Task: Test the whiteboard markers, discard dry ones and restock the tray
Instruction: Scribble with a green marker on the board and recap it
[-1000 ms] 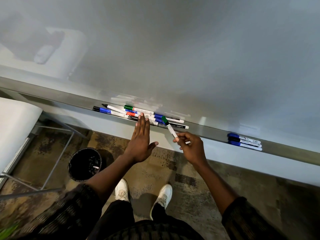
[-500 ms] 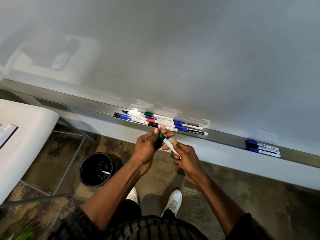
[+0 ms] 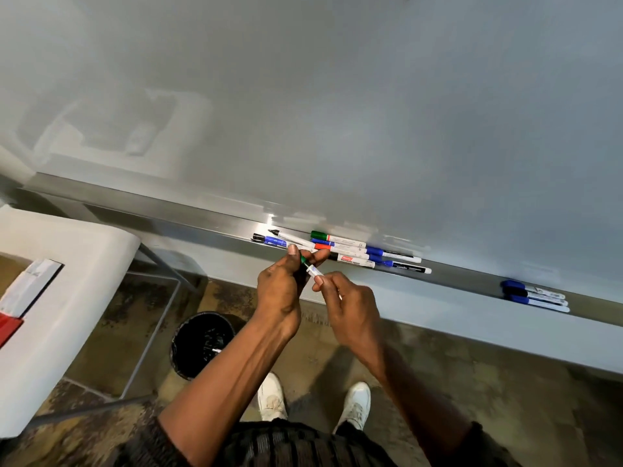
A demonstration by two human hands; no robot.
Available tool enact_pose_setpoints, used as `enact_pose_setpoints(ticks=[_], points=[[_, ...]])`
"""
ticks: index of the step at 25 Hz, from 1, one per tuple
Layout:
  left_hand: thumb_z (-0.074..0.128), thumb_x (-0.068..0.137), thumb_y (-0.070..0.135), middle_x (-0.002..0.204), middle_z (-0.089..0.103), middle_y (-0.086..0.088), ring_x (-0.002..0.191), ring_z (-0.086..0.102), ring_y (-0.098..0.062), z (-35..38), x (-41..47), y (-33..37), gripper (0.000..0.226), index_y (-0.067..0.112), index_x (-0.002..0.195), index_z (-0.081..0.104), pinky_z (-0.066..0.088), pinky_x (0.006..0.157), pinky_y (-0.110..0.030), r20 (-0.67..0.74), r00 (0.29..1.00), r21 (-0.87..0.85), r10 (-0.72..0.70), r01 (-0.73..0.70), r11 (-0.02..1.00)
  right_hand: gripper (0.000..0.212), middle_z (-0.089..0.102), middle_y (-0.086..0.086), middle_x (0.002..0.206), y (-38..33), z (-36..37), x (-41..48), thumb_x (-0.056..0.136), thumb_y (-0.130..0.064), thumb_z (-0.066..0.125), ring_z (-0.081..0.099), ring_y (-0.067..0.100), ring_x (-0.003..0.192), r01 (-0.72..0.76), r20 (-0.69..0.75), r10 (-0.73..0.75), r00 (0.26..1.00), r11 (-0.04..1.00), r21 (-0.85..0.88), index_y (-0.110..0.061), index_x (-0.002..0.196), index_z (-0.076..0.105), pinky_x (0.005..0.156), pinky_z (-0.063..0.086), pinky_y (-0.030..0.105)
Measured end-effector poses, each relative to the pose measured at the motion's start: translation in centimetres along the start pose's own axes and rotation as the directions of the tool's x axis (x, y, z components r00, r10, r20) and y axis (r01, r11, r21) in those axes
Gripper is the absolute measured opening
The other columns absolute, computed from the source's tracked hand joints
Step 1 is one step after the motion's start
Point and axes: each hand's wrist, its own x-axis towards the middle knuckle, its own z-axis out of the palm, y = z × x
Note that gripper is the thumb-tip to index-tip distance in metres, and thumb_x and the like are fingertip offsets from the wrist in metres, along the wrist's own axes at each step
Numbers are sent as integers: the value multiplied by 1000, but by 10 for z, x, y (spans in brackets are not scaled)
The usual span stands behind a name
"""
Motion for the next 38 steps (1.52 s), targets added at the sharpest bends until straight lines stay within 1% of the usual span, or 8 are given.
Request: enact_pose_setpoints(ticks=[8,12,17,27,30,34,36,38], points=[[59,111,25,114,79,-26,103,81,-29,-20,6,49,24,7,95,65,60,84,-36,-122,991,-135,-51,34,990,39,61,-3,64,-56,21,14,110,-41,39,49,17,46,338,-36,-419,907,779,-529,-16,103,67,45,31,27],[47,115,25,98,83,-17,91,81,-22,-49,14,77,30,16,88,58,55,73,-26,-155,988,-182,-22,-7,983,37,56,-13,56,-71,24,13,109,-39,50,51,6,51,-13,73,5,997,994,106,-18,94,76,51,42,27],[48,113,38,118,81,-14,112,79,-20,-107,32,169,29,18,96,60,51,111,-34,-222,958,-147,180,-215,965,38,40,-3,57,-60,-12,-20,107,-36,51,35,9,52,-361,244,269,932,761,540,-15,92,79,48,33,19],[57,110,33,107,83,-18,107,80,-26,-25,-7,145,33,2,102,68,56,101,-36,-10,937,167,349,-342,925,30,70,12,75,-96,-34,13,90,-34,72,47,14,52,-90,-55,173,983,727,681,-20,116,77,48,40,27],[60,107,42,100,84,8,99,78,-4,-2,-17,160,31,16,102,77,53,87,-25,109,775,542,622,-571,617,20,72,16,74,-115,-61,32,92,-18,77,55,19,53,90,-266,120,956,747,659,-21,111,72,49,47,34],[64,108,41,106,79,19,57,62,-11,31,-21,188,22,23,109,77,43,52,-24,360,309,625,880,-781,19,14,72,14,78,-155,-104,55,87,0,80,60,29,52,369,-564,16,825,741,561,-12,94,77,52,53,34],[68,106,29,114,80,10,65,65,2,51,-20,204,18,15,114,77,48,60,-19,461,70,555,885,-801,-226,16,74,11,79,-179,-125,65,87,3,79,63,31,53,480,-656,-48,753,723,498,-11,95,80,53,56,34],[71,104,21,119,80,0,101,78,-13,74,-18,220,23,7,121,76,62,87,-31,503,-164,480,849,-763,-432,18,75,9,80,-204,-147,74,88,2,78,66,30,56,577,-728,-132,673,708,406,-13,99,81,53,59,37]])
